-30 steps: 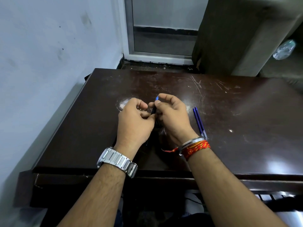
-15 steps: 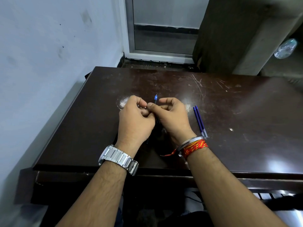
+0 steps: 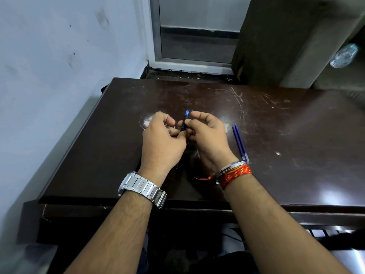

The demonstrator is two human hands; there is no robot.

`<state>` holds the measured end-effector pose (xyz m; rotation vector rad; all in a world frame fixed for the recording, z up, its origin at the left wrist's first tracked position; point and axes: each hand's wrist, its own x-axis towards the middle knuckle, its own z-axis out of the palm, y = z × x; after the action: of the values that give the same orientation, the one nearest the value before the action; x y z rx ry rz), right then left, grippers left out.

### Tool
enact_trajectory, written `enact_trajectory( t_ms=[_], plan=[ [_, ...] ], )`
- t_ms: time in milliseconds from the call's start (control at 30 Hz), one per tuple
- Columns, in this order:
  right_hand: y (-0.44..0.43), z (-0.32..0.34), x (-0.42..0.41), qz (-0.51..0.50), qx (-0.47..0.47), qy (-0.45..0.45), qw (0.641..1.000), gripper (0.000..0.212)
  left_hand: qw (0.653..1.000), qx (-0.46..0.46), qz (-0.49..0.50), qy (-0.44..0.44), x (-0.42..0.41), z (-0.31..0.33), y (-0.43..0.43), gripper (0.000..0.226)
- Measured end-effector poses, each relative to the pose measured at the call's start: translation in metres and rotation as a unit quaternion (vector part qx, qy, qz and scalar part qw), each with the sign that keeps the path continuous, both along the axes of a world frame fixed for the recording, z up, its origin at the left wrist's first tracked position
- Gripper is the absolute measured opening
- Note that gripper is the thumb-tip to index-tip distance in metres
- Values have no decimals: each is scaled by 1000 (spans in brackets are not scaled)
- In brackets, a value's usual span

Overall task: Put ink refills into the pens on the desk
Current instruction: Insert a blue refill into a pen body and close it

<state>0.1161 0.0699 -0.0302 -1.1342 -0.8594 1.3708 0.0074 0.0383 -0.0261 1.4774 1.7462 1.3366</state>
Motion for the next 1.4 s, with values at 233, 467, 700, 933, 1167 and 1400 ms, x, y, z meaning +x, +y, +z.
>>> enact_trajectory(
  t_ms=[233, 467, 700, 933, 1167, 1400],
  plan=[
    [-3, -4, 1, -8, -1, -61, 998, 38, 1000, -2, 2, 5, 0, -2, 0, 35],
    [-4, -1, -1, -15, 23, 3, 1000, 32, 1000, -6, -5, 0, 1, -1, 2, 37],
    [3, 14, 9, -96, 6, 83, 992, 17, 999, -44, -21, 10, 3, -4, 0, 28],
    [8, 6, 29, -181, 33, -178, 967, 15, 992, -114, 45, -10, -7, 0, 0, 19],
    [-2, -4, 25, -22, 2, -522, 853, 11, 992, -111, 57, 5, -5, 0, -1, 17],
    [0, -2, 25, -72, 31, -470, 879, 31, 995, -89, 43, 6, -3, -1, 0, 16]
  ],
)
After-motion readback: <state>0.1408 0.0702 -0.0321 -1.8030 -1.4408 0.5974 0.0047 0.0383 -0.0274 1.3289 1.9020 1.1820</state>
